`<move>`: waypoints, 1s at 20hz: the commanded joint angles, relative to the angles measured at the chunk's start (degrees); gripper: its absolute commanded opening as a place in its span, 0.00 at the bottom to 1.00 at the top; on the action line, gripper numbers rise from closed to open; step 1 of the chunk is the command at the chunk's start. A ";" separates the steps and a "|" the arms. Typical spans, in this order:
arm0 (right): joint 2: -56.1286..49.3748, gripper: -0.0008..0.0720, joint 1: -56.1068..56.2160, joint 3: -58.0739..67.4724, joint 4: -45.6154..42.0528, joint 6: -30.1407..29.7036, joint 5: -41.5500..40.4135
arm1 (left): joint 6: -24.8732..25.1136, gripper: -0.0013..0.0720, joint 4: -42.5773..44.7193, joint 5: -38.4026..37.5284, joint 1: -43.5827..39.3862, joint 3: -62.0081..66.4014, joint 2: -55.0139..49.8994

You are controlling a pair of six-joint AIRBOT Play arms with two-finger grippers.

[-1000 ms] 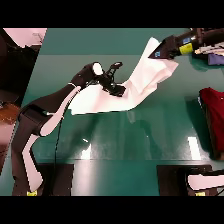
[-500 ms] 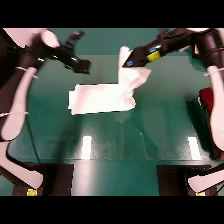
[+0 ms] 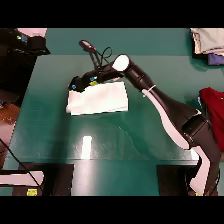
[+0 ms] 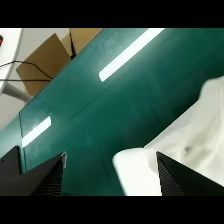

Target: Fold the shirts.

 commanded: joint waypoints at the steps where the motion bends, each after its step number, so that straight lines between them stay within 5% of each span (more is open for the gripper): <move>1: 4.24 0.89 -1.55 -6.73 0.13 -2.47 -3.41 | 0.13 0.05 0.04 -2.51 1.18 0.07 1.38; 4: 11.37 0.79 -10.69 -14.29 -5.35 -0.63 8.13 | 0.11 0.05 0.02 -2.86 1.18 0.04 1.36; 8: 19.10 0.79 -23.56 -27.76 -14.60 6.73 13.09 | 0.09 0.05 -0.50 -3.30 1.18 0.04 1.29; 10: 20.83 0.80 -29.40 -34.53 -13.77 7.52 13.00 | 0.09 0.05 -0.52 -3.23 1.18 0.04 1.29; 13: 19.21 0.98 -34.12 -40.98 -10.82 7.67 13.09 | 0.09 0.05 -1.22 -3.08 1.18 0.04 1.29; 20: 6.56 0.96 -28.24 -37.22 2.23 4.85 13.05 | 0.09 0.05 -1.81 -3.06 1.01 -0.07 1.25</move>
